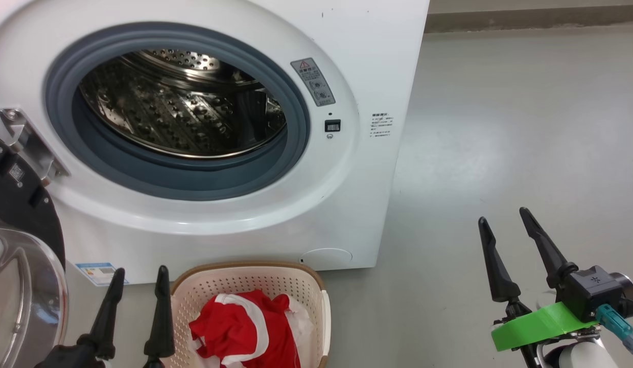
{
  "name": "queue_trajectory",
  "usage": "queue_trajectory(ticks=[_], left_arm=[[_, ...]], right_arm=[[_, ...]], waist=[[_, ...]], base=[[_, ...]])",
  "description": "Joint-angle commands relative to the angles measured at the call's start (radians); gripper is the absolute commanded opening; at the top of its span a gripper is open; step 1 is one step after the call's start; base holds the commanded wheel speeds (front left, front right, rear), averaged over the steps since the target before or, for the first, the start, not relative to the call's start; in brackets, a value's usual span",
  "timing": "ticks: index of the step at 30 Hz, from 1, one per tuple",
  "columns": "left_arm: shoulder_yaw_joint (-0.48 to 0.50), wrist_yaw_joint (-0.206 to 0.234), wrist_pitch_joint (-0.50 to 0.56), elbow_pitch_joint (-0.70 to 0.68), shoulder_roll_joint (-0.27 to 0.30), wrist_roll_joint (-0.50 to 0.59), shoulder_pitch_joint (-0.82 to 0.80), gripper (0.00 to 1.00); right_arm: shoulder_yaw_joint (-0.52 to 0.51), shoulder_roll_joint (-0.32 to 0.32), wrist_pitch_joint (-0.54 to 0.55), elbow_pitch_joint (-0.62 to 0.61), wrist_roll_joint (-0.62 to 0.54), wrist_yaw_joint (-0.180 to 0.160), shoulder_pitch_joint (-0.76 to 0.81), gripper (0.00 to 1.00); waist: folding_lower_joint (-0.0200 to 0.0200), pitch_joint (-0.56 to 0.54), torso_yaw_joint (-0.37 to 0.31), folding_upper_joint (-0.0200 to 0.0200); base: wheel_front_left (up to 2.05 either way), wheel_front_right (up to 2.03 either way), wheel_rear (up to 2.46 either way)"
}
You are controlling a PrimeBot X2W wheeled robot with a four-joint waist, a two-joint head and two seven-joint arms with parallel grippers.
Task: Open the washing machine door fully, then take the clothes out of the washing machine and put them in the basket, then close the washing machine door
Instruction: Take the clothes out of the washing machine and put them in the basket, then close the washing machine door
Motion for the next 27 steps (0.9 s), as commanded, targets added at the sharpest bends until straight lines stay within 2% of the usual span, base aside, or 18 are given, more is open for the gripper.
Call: queue_trajectory(ticks=[1,27], left_arm=[[0.041,0.0,-0.012,-0.038,0.006,0.013,0.002,1.0],[0.023,0.045,-0.012,-0.054,0.005,0.031,0.035,1.0]], right_arm=[[0.029,0.0,-0.006,-0.029,0.012,0.006,-0.005,1.0],[0.051,0.0,-0.006,-0.036,0.008,0.006,0.024,1.0]], waist=[[0.0,-0.012,-0.002,0.0],[0.0,-0.038,0.001,0.0]], base=[[0.0,0.0,0.0],[-0.08,0.08,0.0]])
